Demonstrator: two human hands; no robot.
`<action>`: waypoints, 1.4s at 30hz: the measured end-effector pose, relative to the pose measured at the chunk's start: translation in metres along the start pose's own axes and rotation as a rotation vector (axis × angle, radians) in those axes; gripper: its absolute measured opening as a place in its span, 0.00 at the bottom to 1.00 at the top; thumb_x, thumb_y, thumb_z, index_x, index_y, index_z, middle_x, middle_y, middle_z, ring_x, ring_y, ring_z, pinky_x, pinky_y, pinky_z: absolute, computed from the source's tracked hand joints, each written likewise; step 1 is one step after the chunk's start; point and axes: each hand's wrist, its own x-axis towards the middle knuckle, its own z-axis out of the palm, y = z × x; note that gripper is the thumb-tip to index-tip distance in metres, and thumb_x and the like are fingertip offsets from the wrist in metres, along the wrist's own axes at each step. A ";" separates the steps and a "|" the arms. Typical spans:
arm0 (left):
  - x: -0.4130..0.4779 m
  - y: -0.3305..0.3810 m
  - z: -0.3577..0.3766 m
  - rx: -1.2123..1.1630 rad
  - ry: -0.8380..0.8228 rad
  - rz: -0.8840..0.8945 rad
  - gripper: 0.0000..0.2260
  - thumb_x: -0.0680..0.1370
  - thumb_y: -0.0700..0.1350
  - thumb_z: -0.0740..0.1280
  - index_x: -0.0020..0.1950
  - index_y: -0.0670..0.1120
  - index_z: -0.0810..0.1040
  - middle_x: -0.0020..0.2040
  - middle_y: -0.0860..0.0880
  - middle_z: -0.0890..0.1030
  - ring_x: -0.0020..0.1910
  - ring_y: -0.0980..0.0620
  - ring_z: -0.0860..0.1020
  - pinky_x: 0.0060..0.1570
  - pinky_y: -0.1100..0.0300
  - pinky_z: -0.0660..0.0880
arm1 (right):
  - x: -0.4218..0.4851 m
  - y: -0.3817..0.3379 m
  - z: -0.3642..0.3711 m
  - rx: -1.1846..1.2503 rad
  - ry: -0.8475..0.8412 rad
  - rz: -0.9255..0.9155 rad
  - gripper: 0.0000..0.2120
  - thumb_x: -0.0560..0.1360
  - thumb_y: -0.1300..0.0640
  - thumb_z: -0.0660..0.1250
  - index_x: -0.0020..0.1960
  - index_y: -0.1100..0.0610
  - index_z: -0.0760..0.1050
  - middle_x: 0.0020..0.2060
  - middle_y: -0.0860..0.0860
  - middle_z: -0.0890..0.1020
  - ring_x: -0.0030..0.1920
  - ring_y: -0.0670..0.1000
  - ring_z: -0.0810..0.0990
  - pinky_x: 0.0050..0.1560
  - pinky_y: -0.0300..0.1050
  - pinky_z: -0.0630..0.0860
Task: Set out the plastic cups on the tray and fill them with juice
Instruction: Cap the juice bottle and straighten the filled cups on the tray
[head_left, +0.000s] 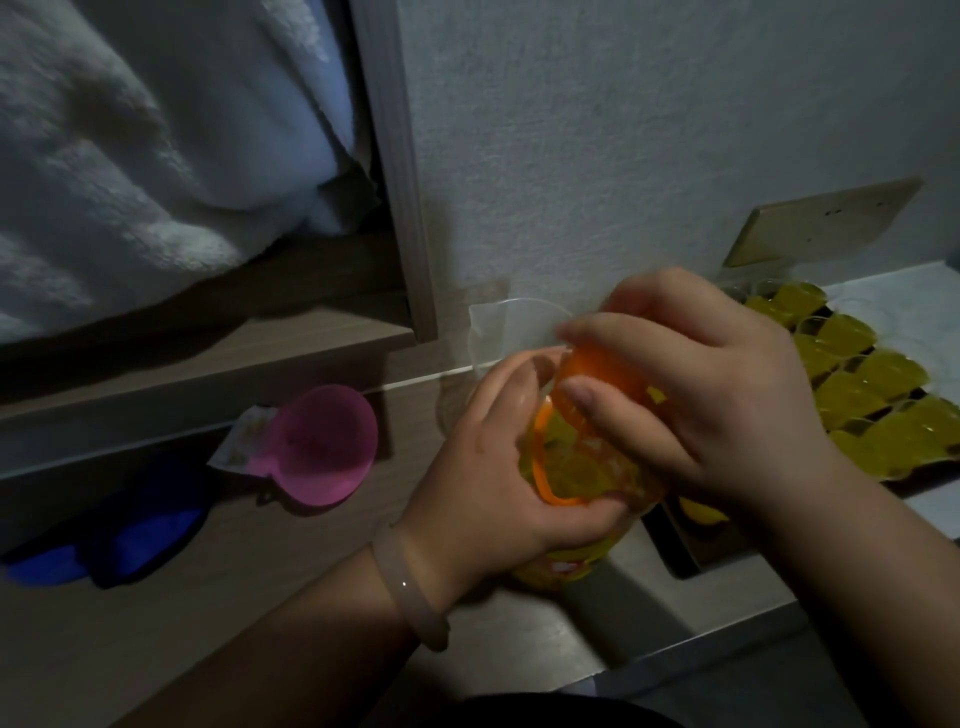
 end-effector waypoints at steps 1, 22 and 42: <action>0.001 0.000 -0.001 0.002 -0.001 -0.009 0.37 0.62 0.60 0.73 0.68 0.53 0.66 0.64 0.56 0.69 0.64 0.59 0.70 0.62 0.66 0.69 | -0.001 0.005 -0.003 0.014 -0.031 -0.047 0.21 0.81 0.46 0.57 0.59 0.60 0.80 0.48 0.59 0.79 0.43 0.57 0.79 0.38 0.52 0.76; 0.001 0.004 0.000 0.003 -0.038 -0.053 0.40 0.58 0.62 0.71 0.65 0.74 0.54 0.64 0.71 0.63 0.65 0.68 0.64 0.60 0.74 0.64 | 0.007 -0.015 0.008 -0.358 0.070 0.152 0.17 0.78 0.45 0.60 0.36 0.55 0.71 0.28 0.50 0.72 0.27 0.52 0.69 0.25 0.40 0.57; 0.003 0.004 0.006 -0.037 0.044 -0.018 0.36 0.60 0.60 0.73 0.65 0.58 0.65 0.61 0.58 0.71 0.62 0.62 0.71 0.60 0.70 0.67 | 0.021 0.000 0.010 -0.145 -0.010 -0.114 0.13 0.76 0.54 0.61 0.34 0.56 0.69 0.30 0.54 0.71 0.26 0.55 0.68 0.25 0.44 0.62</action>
